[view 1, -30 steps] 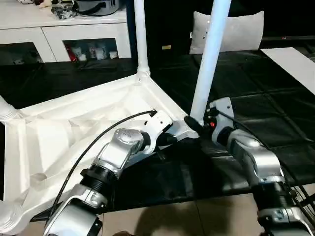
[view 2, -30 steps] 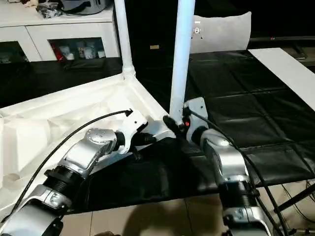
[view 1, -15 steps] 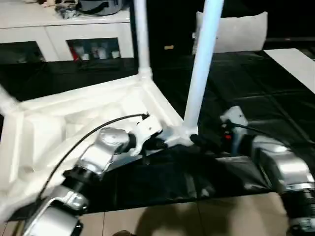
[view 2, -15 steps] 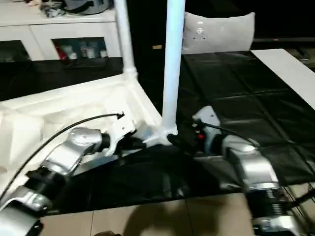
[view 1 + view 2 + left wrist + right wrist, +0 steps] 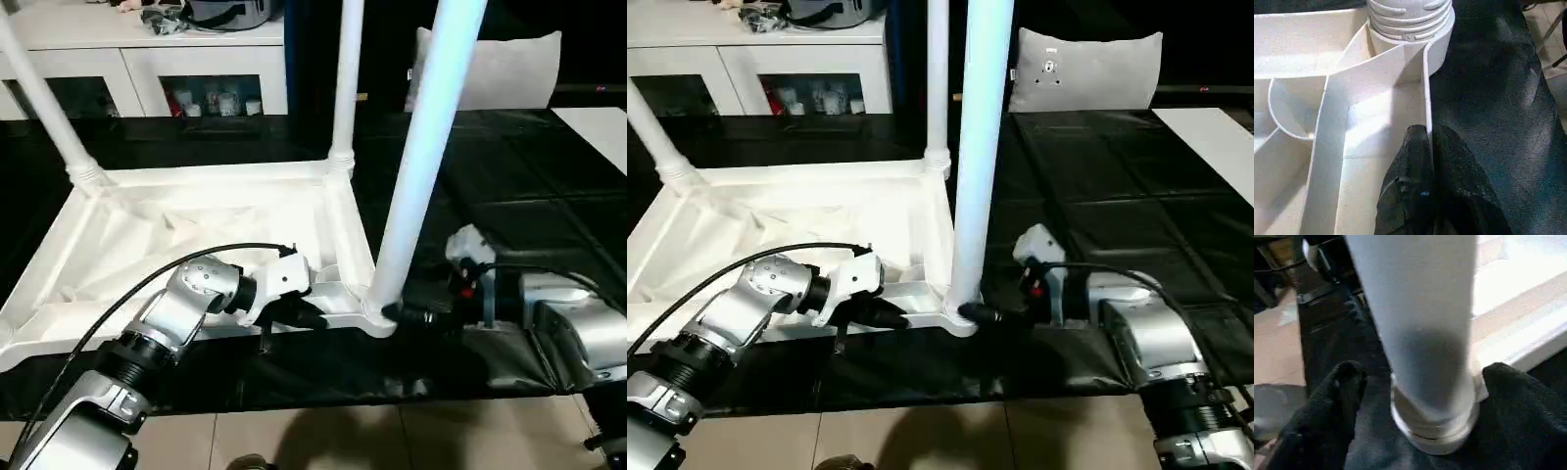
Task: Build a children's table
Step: Rotate leg to tighten
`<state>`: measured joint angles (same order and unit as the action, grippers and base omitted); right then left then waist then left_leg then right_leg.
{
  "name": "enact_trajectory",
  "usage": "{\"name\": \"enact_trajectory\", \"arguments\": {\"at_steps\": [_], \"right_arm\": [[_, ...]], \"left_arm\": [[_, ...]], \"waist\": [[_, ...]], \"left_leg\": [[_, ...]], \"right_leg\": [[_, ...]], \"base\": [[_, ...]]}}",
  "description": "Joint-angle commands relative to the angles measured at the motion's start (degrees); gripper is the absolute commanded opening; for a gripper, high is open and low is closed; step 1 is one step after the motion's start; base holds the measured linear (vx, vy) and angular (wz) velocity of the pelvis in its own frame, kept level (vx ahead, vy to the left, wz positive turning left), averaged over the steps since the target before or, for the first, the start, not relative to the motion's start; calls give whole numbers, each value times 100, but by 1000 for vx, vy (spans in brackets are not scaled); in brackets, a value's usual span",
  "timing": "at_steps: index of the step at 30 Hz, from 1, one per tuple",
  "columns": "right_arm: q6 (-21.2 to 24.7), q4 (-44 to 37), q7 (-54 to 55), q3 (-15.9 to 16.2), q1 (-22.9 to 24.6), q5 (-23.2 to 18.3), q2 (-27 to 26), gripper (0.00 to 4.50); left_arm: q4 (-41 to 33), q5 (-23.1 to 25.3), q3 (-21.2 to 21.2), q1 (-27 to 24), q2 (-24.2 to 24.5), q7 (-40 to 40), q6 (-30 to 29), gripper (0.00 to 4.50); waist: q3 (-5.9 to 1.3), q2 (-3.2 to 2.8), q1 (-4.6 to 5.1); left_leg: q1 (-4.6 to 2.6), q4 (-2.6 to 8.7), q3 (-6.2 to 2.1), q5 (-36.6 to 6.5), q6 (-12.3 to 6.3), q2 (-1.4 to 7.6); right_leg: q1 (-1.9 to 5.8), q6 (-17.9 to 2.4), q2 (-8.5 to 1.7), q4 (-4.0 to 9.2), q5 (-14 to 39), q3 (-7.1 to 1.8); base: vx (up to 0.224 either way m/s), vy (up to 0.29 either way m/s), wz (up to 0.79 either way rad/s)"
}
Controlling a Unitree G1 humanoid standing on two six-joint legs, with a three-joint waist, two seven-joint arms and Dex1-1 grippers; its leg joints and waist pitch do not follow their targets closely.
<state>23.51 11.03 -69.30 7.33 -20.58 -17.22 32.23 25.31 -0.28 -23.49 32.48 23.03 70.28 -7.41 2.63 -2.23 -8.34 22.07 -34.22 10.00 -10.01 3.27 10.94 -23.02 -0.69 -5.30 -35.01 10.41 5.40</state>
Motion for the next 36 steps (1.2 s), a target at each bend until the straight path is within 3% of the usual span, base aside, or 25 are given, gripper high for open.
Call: {"name": "enact_trajectory", "arguments": {"at_steps": [1, 17, 20, 22, 25, 27, 28, 29, 30, 31, 32, 33, 35, 36], "right_arm": [[110, -202, -118, 30, -32, -104, 30, 378], [261, -209, -111, 73, -17, -215, -83, 249], [514, -328, 475, 11, 87, -129, -323, 214], [601, -285, 1248, -51, 89, 141, -607, 206], [670, -264, 1569, -87, 65, 237, -737, 196], [856, -202, 2068, -182, -3, 330, -943, 195], [1196, 93, 3239, -490, -222, 534, -1420, 195], [1196, 93, 3239, -490, -222, 534, -1420, 195], [1155, 487, 4302, -731, -433, 773, -1837, 195], [1090, 538, 4388, -758, -453, 778, -1884, 195], [797, 711, 4646, -854, -521, 781, -2057, 195], [699, 742, 4665, -882, -531, 762, -2103, 249], [587, 746, 4705, -911, -532, 756, -2161, 262], [567, 734, 4713, -921, -533, 750, -2185, 275]], "left_arm": [[-138, 12, -104, 38, -29, 179, 150, 0], [-17, -13, -35, 43, -92, 102, 203, 0], [-40, -94, 123, 40, -260, -195, -104, 0], [-58, -80, 273, 85, -452, -656, -519, 0], [-41, -74, 350, 117, -552, -875, -657, 0], [-11, -66, 478, 174, -722, -1245, -894, 0], [28, -39, 698, 300, -1081, -1942, -1395, 0], [28, -39, 698, 300, -1081, -1942, -1395, 0], [78, -2, 904, 419, -1466, -2645, -1723, 0], [82, 2, 925, 431, -1517, -2728, -1745, 0], [82, 19, 987, 464, -1697, -3007, -1808, 0], [72, 26, 992, 465, -1734, -3056, -1814, 0], [120, 47, 998, 488, -1797, -3169, -1673, 0], [136, 55, 981, 499, -1803, -3172, -1629, 0]], "waist": [[-387, 79, 26], [-393, 69, 17], [-379, 57, 35], [-372, 67, 54], [-353, 67, 99], [-350, 70, 143], [-347, -3, 196], [-339, 21, 245], [-358, 22, 308], [-348, 39, 341], [-355, 35, 360], [-363, 33, 377], [-401, 61, 384], [-404, 48, 390]], "left_leg": [[-104, 394, -63, -1136, -266, 258], [-106, 388, -61, -1091, -243, 254], [-103, 398, -61, -1113, -202, 250], [-100, 409, -64, -1215, -141, 239], [-122, 437, -83, -1427, -20, 226], [-130, 440, -91, -1481, 29, 218], [-129, 449, -99, -1474, 86, 221], [-115, 452, -94, -1525, 100, 204], [-113, 439, -111, -1582, 183, 185], [-108, 436, -107, -1594, 173, 169], [-97, 429, -108, -1567, 167, 171], [-94, 421, -106, -1547, 121, 162], [-48, 397, -94, -1235, -25, 155], [-43, 390, -84, -1058, -122, 157]], "right_leg": [[291, -1096, -373, 432, 1341, -295], [286, -1073, -370, 435, 1336, -293], [276, -1083, -365, 440, 1363, -294], [285, -1011, -377, 460, 1584, -289], [271, -859, -375, 513, 1990, -281], [269, -817, -370, 529, 2060, -277], [258, -838, -361, 501, 2025, -286], [248, -864, -339, 516, 2022, -277], [257, -832, -366, 526, 2137, -262], [259, -817, -359, 562, 2181, -252], [268, -808, -369, 557, 2159, -255], [273, -775, -366, 575, 2118, -251], [307, -819, -344, 528, 1594, -263], [309, -898, -326, 500, 1272, -264]], "base": [[0, 0, 0], [0, 0, 0], [0, 0, 0], [0, 0, 0], [0, 0, 0], [0, 0, 0], [0, 0, 0], [0, 0, 0], [0, 0, 0], [0, 0, 0], [0, 0, 0], [0, 0, 0], [0, 0, 0], [0, 0, 0]]}}
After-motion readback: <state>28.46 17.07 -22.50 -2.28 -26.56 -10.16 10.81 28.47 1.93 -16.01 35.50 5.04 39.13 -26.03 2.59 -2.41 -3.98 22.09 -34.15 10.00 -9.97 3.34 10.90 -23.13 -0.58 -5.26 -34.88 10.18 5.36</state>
